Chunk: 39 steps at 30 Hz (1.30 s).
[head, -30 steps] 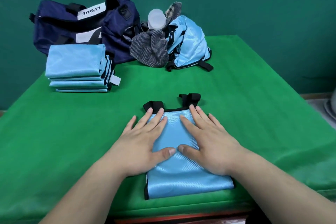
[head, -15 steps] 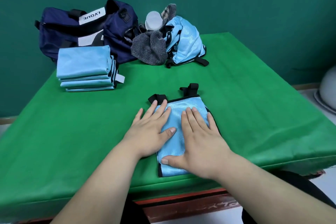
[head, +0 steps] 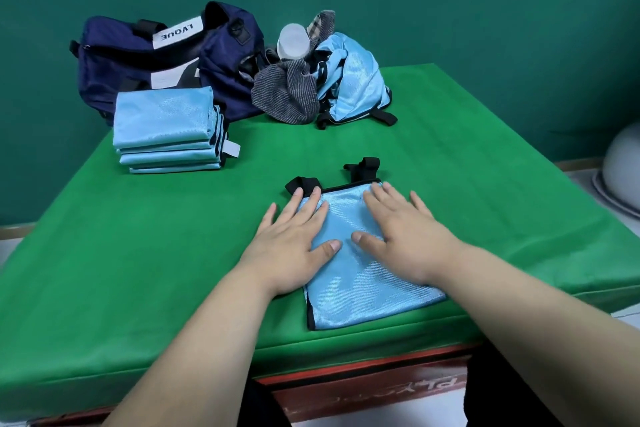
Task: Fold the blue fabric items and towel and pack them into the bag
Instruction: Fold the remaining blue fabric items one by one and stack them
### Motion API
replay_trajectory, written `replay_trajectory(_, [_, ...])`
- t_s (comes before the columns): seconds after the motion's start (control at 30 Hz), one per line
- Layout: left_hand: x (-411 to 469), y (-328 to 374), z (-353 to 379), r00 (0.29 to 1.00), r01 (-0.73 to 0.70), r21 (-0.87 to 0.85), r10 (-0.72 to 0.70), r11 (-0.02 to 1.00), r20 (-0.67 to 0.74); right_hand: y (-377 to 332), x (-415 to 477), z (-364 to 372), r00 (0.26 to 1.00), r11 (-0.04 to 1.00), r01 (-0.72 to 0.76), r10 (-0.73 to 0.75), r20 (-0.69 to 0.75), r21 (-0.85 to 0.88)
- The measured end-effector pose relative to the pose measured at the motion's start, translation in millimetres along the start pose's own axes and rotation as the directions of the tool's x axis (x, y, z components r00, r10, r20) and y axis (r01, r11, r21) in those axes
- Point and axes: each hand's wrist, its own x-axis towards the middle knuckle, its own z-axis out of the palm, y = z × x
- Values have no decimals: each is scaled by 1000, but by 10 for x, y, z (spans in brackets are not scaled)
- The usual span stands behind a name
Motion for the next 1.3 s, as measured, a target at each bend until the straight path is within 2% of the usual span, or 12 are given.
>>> replay_trajectory(0.27, [17,-6,19,1000,1,13,-1,1000,6,176,81,140,999,999,42,-41,10,-23])
replay_trajectory(0.33, [14,-9,23,1000,0,9,0,1000,0,199,62,123,999,994,42,-41,-14,105])
replay_trajectory(0.37, [14,-15,23,1000,-4,1,4,1000,-8,217,36,111,998,972,31,-18,-54,233])
replay_trajectory(0.43, [1,-28,18,999,-25,-36,24,999,-21,249,-43,68,974,848,-4,123,-190,530])
replay_trajectory(0.47, [-14,-37,17,999,-42,-66,40,997,-31,270,-81,51,943,787,-30,228,-244,616])
replay_trajectory(0.5, [-31,-42,14,997,-59,-98,55,993,-47,291,-109,44,908,775,-72,311,-280,627])
replay_trajectory(0.57, [-65,-45,3,993,-84,-158,71,984,-90,319,-151,53,880,818,-171,377,-289,549])
replay_trajectory(0.63, [-89,-33,-7,991,-83,-195,61,977,-116,294,-182,50,898,845,-186,354,-263,502])
replay_trajectory(0.97, [-107,28,-24,985,-1,-222,-37,975,-168,325,-168,89,950,911,-16,143,-279,412])
replay_trajectory(1.07, [-93,31,-19,980,3,-229,-49,973,-194,325,-154,83,969,933,20,71,-238,359])
replay_trajectory(1.2, [-91,33,-23,967,-6,-269,-64,963,-248,335,-132,106,976,956,8,56,-211,295])
replay_trajectory(1.3, [-61,85,-86,954,-35,-270,-48,962,-295,339,-140,106,971,951,3,71,-230,308])
